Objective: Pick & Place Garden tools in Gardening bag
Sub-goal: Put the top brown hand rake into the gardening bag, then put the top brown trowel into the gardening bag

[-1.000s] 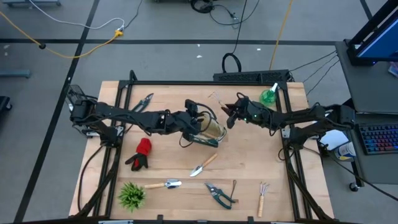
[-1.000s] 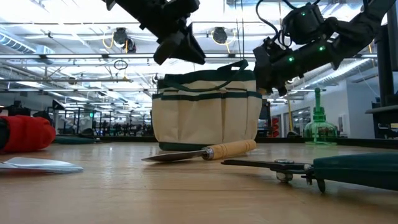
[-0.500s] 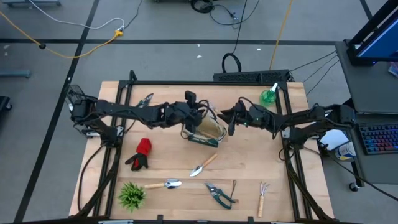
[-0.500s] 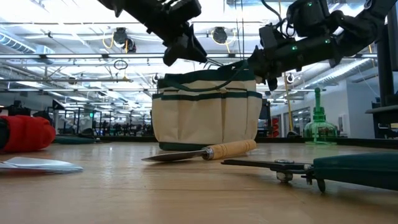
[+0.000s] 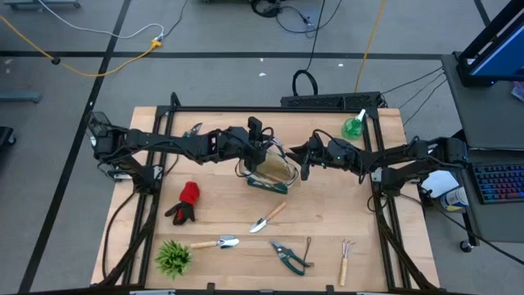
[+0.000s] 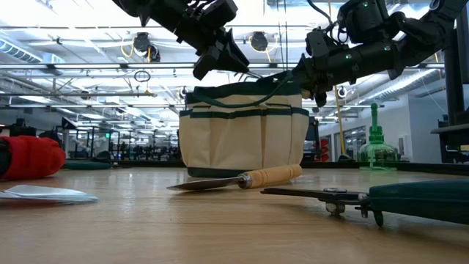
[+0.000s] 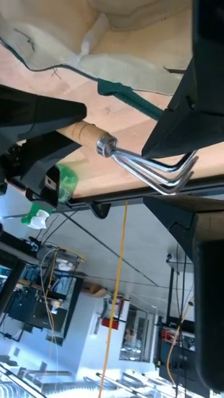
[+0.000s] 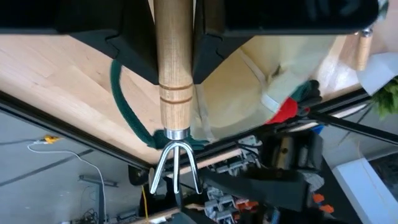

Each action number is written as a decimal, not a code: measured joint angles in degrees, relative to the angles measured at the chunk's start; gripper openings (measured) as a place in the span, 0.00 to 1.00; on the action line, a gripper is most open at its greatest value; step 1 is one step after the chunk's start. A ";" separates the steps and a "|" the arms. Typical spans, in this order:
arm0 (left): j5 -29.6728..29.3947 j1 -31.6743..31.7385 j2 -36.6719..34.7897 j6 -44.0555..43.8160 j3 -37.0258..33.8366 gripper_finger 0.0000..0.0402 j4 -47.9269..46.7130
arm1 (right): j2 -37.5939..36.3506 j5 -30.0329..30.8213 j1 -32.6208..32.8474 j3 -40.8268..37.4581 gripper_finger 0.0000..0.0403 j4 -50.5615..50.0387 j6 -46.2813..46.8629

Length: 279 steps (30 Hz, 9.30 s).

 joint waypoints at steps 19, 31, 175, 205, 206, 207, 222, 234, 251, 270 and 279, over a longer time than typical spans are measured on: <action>-15.95 -4.50 4.62 10.78 0.00 0.28 2.18 | 0.02 0.58 0.02 0.06 0.19 1.36 3.05; -21.12 -4.66 6.91 15.15 0.00 0.28 8.13 | -0.02 1.80 -0.03 0.06 0.18 1.38 2.76; 2.07 1.82 9.49 -22.79 -0.06 0.22 -25.34 | -0.04 1.48 2.68 0.04 0.41 -6.86 -7.88; 0.81 -2.92 -7.17 -26.59 -0.04 0.22 -27.61 | -0.52 1.67 10.82 0.04 0.45 1.43 -32.72; 0.79 -3.04 -7.17 -27.20 -0.04 0.22 -27.51 | -0.52 1.62 11.33 0.04 0.44 1.39 -33.06; 0.79 -3.16 -7.17 -27.42 -0.04 0.22 -27.42 | -0.52 1.56 11.88 0.04 0.44 1.38 -33.23; 0.79 -7.28 -7.17 -28.27 -0.04 0.22 -27.18 | -0.52 -9.04 19.59 0.04 0.43 -3.91 -30.07; 0.79 -9.13 -7.17 -28.28 -0.04 0.22 -26.44 | -0.50 -15.16 20.30 0.04 0.41 -5.05 -19.73; 0.74 -9.09 -7.17 -28.30 -0.02 0.22 -26.39 | 7.74 -18.32 20.30 12.19 0.41 -10.64 -17.68; 0.72 -9.11 -7.19 -29.85 0.00 0.22 -27.04 | 23.54 -18.05 18.25 17.63 0.41 -22.93 -20.18; 0.72 -9.07 -7.21 -30.22 0.00 0.22 -27.38 | 27.71 -16.39 17.31 17.56 0.41 -23.01 -22.85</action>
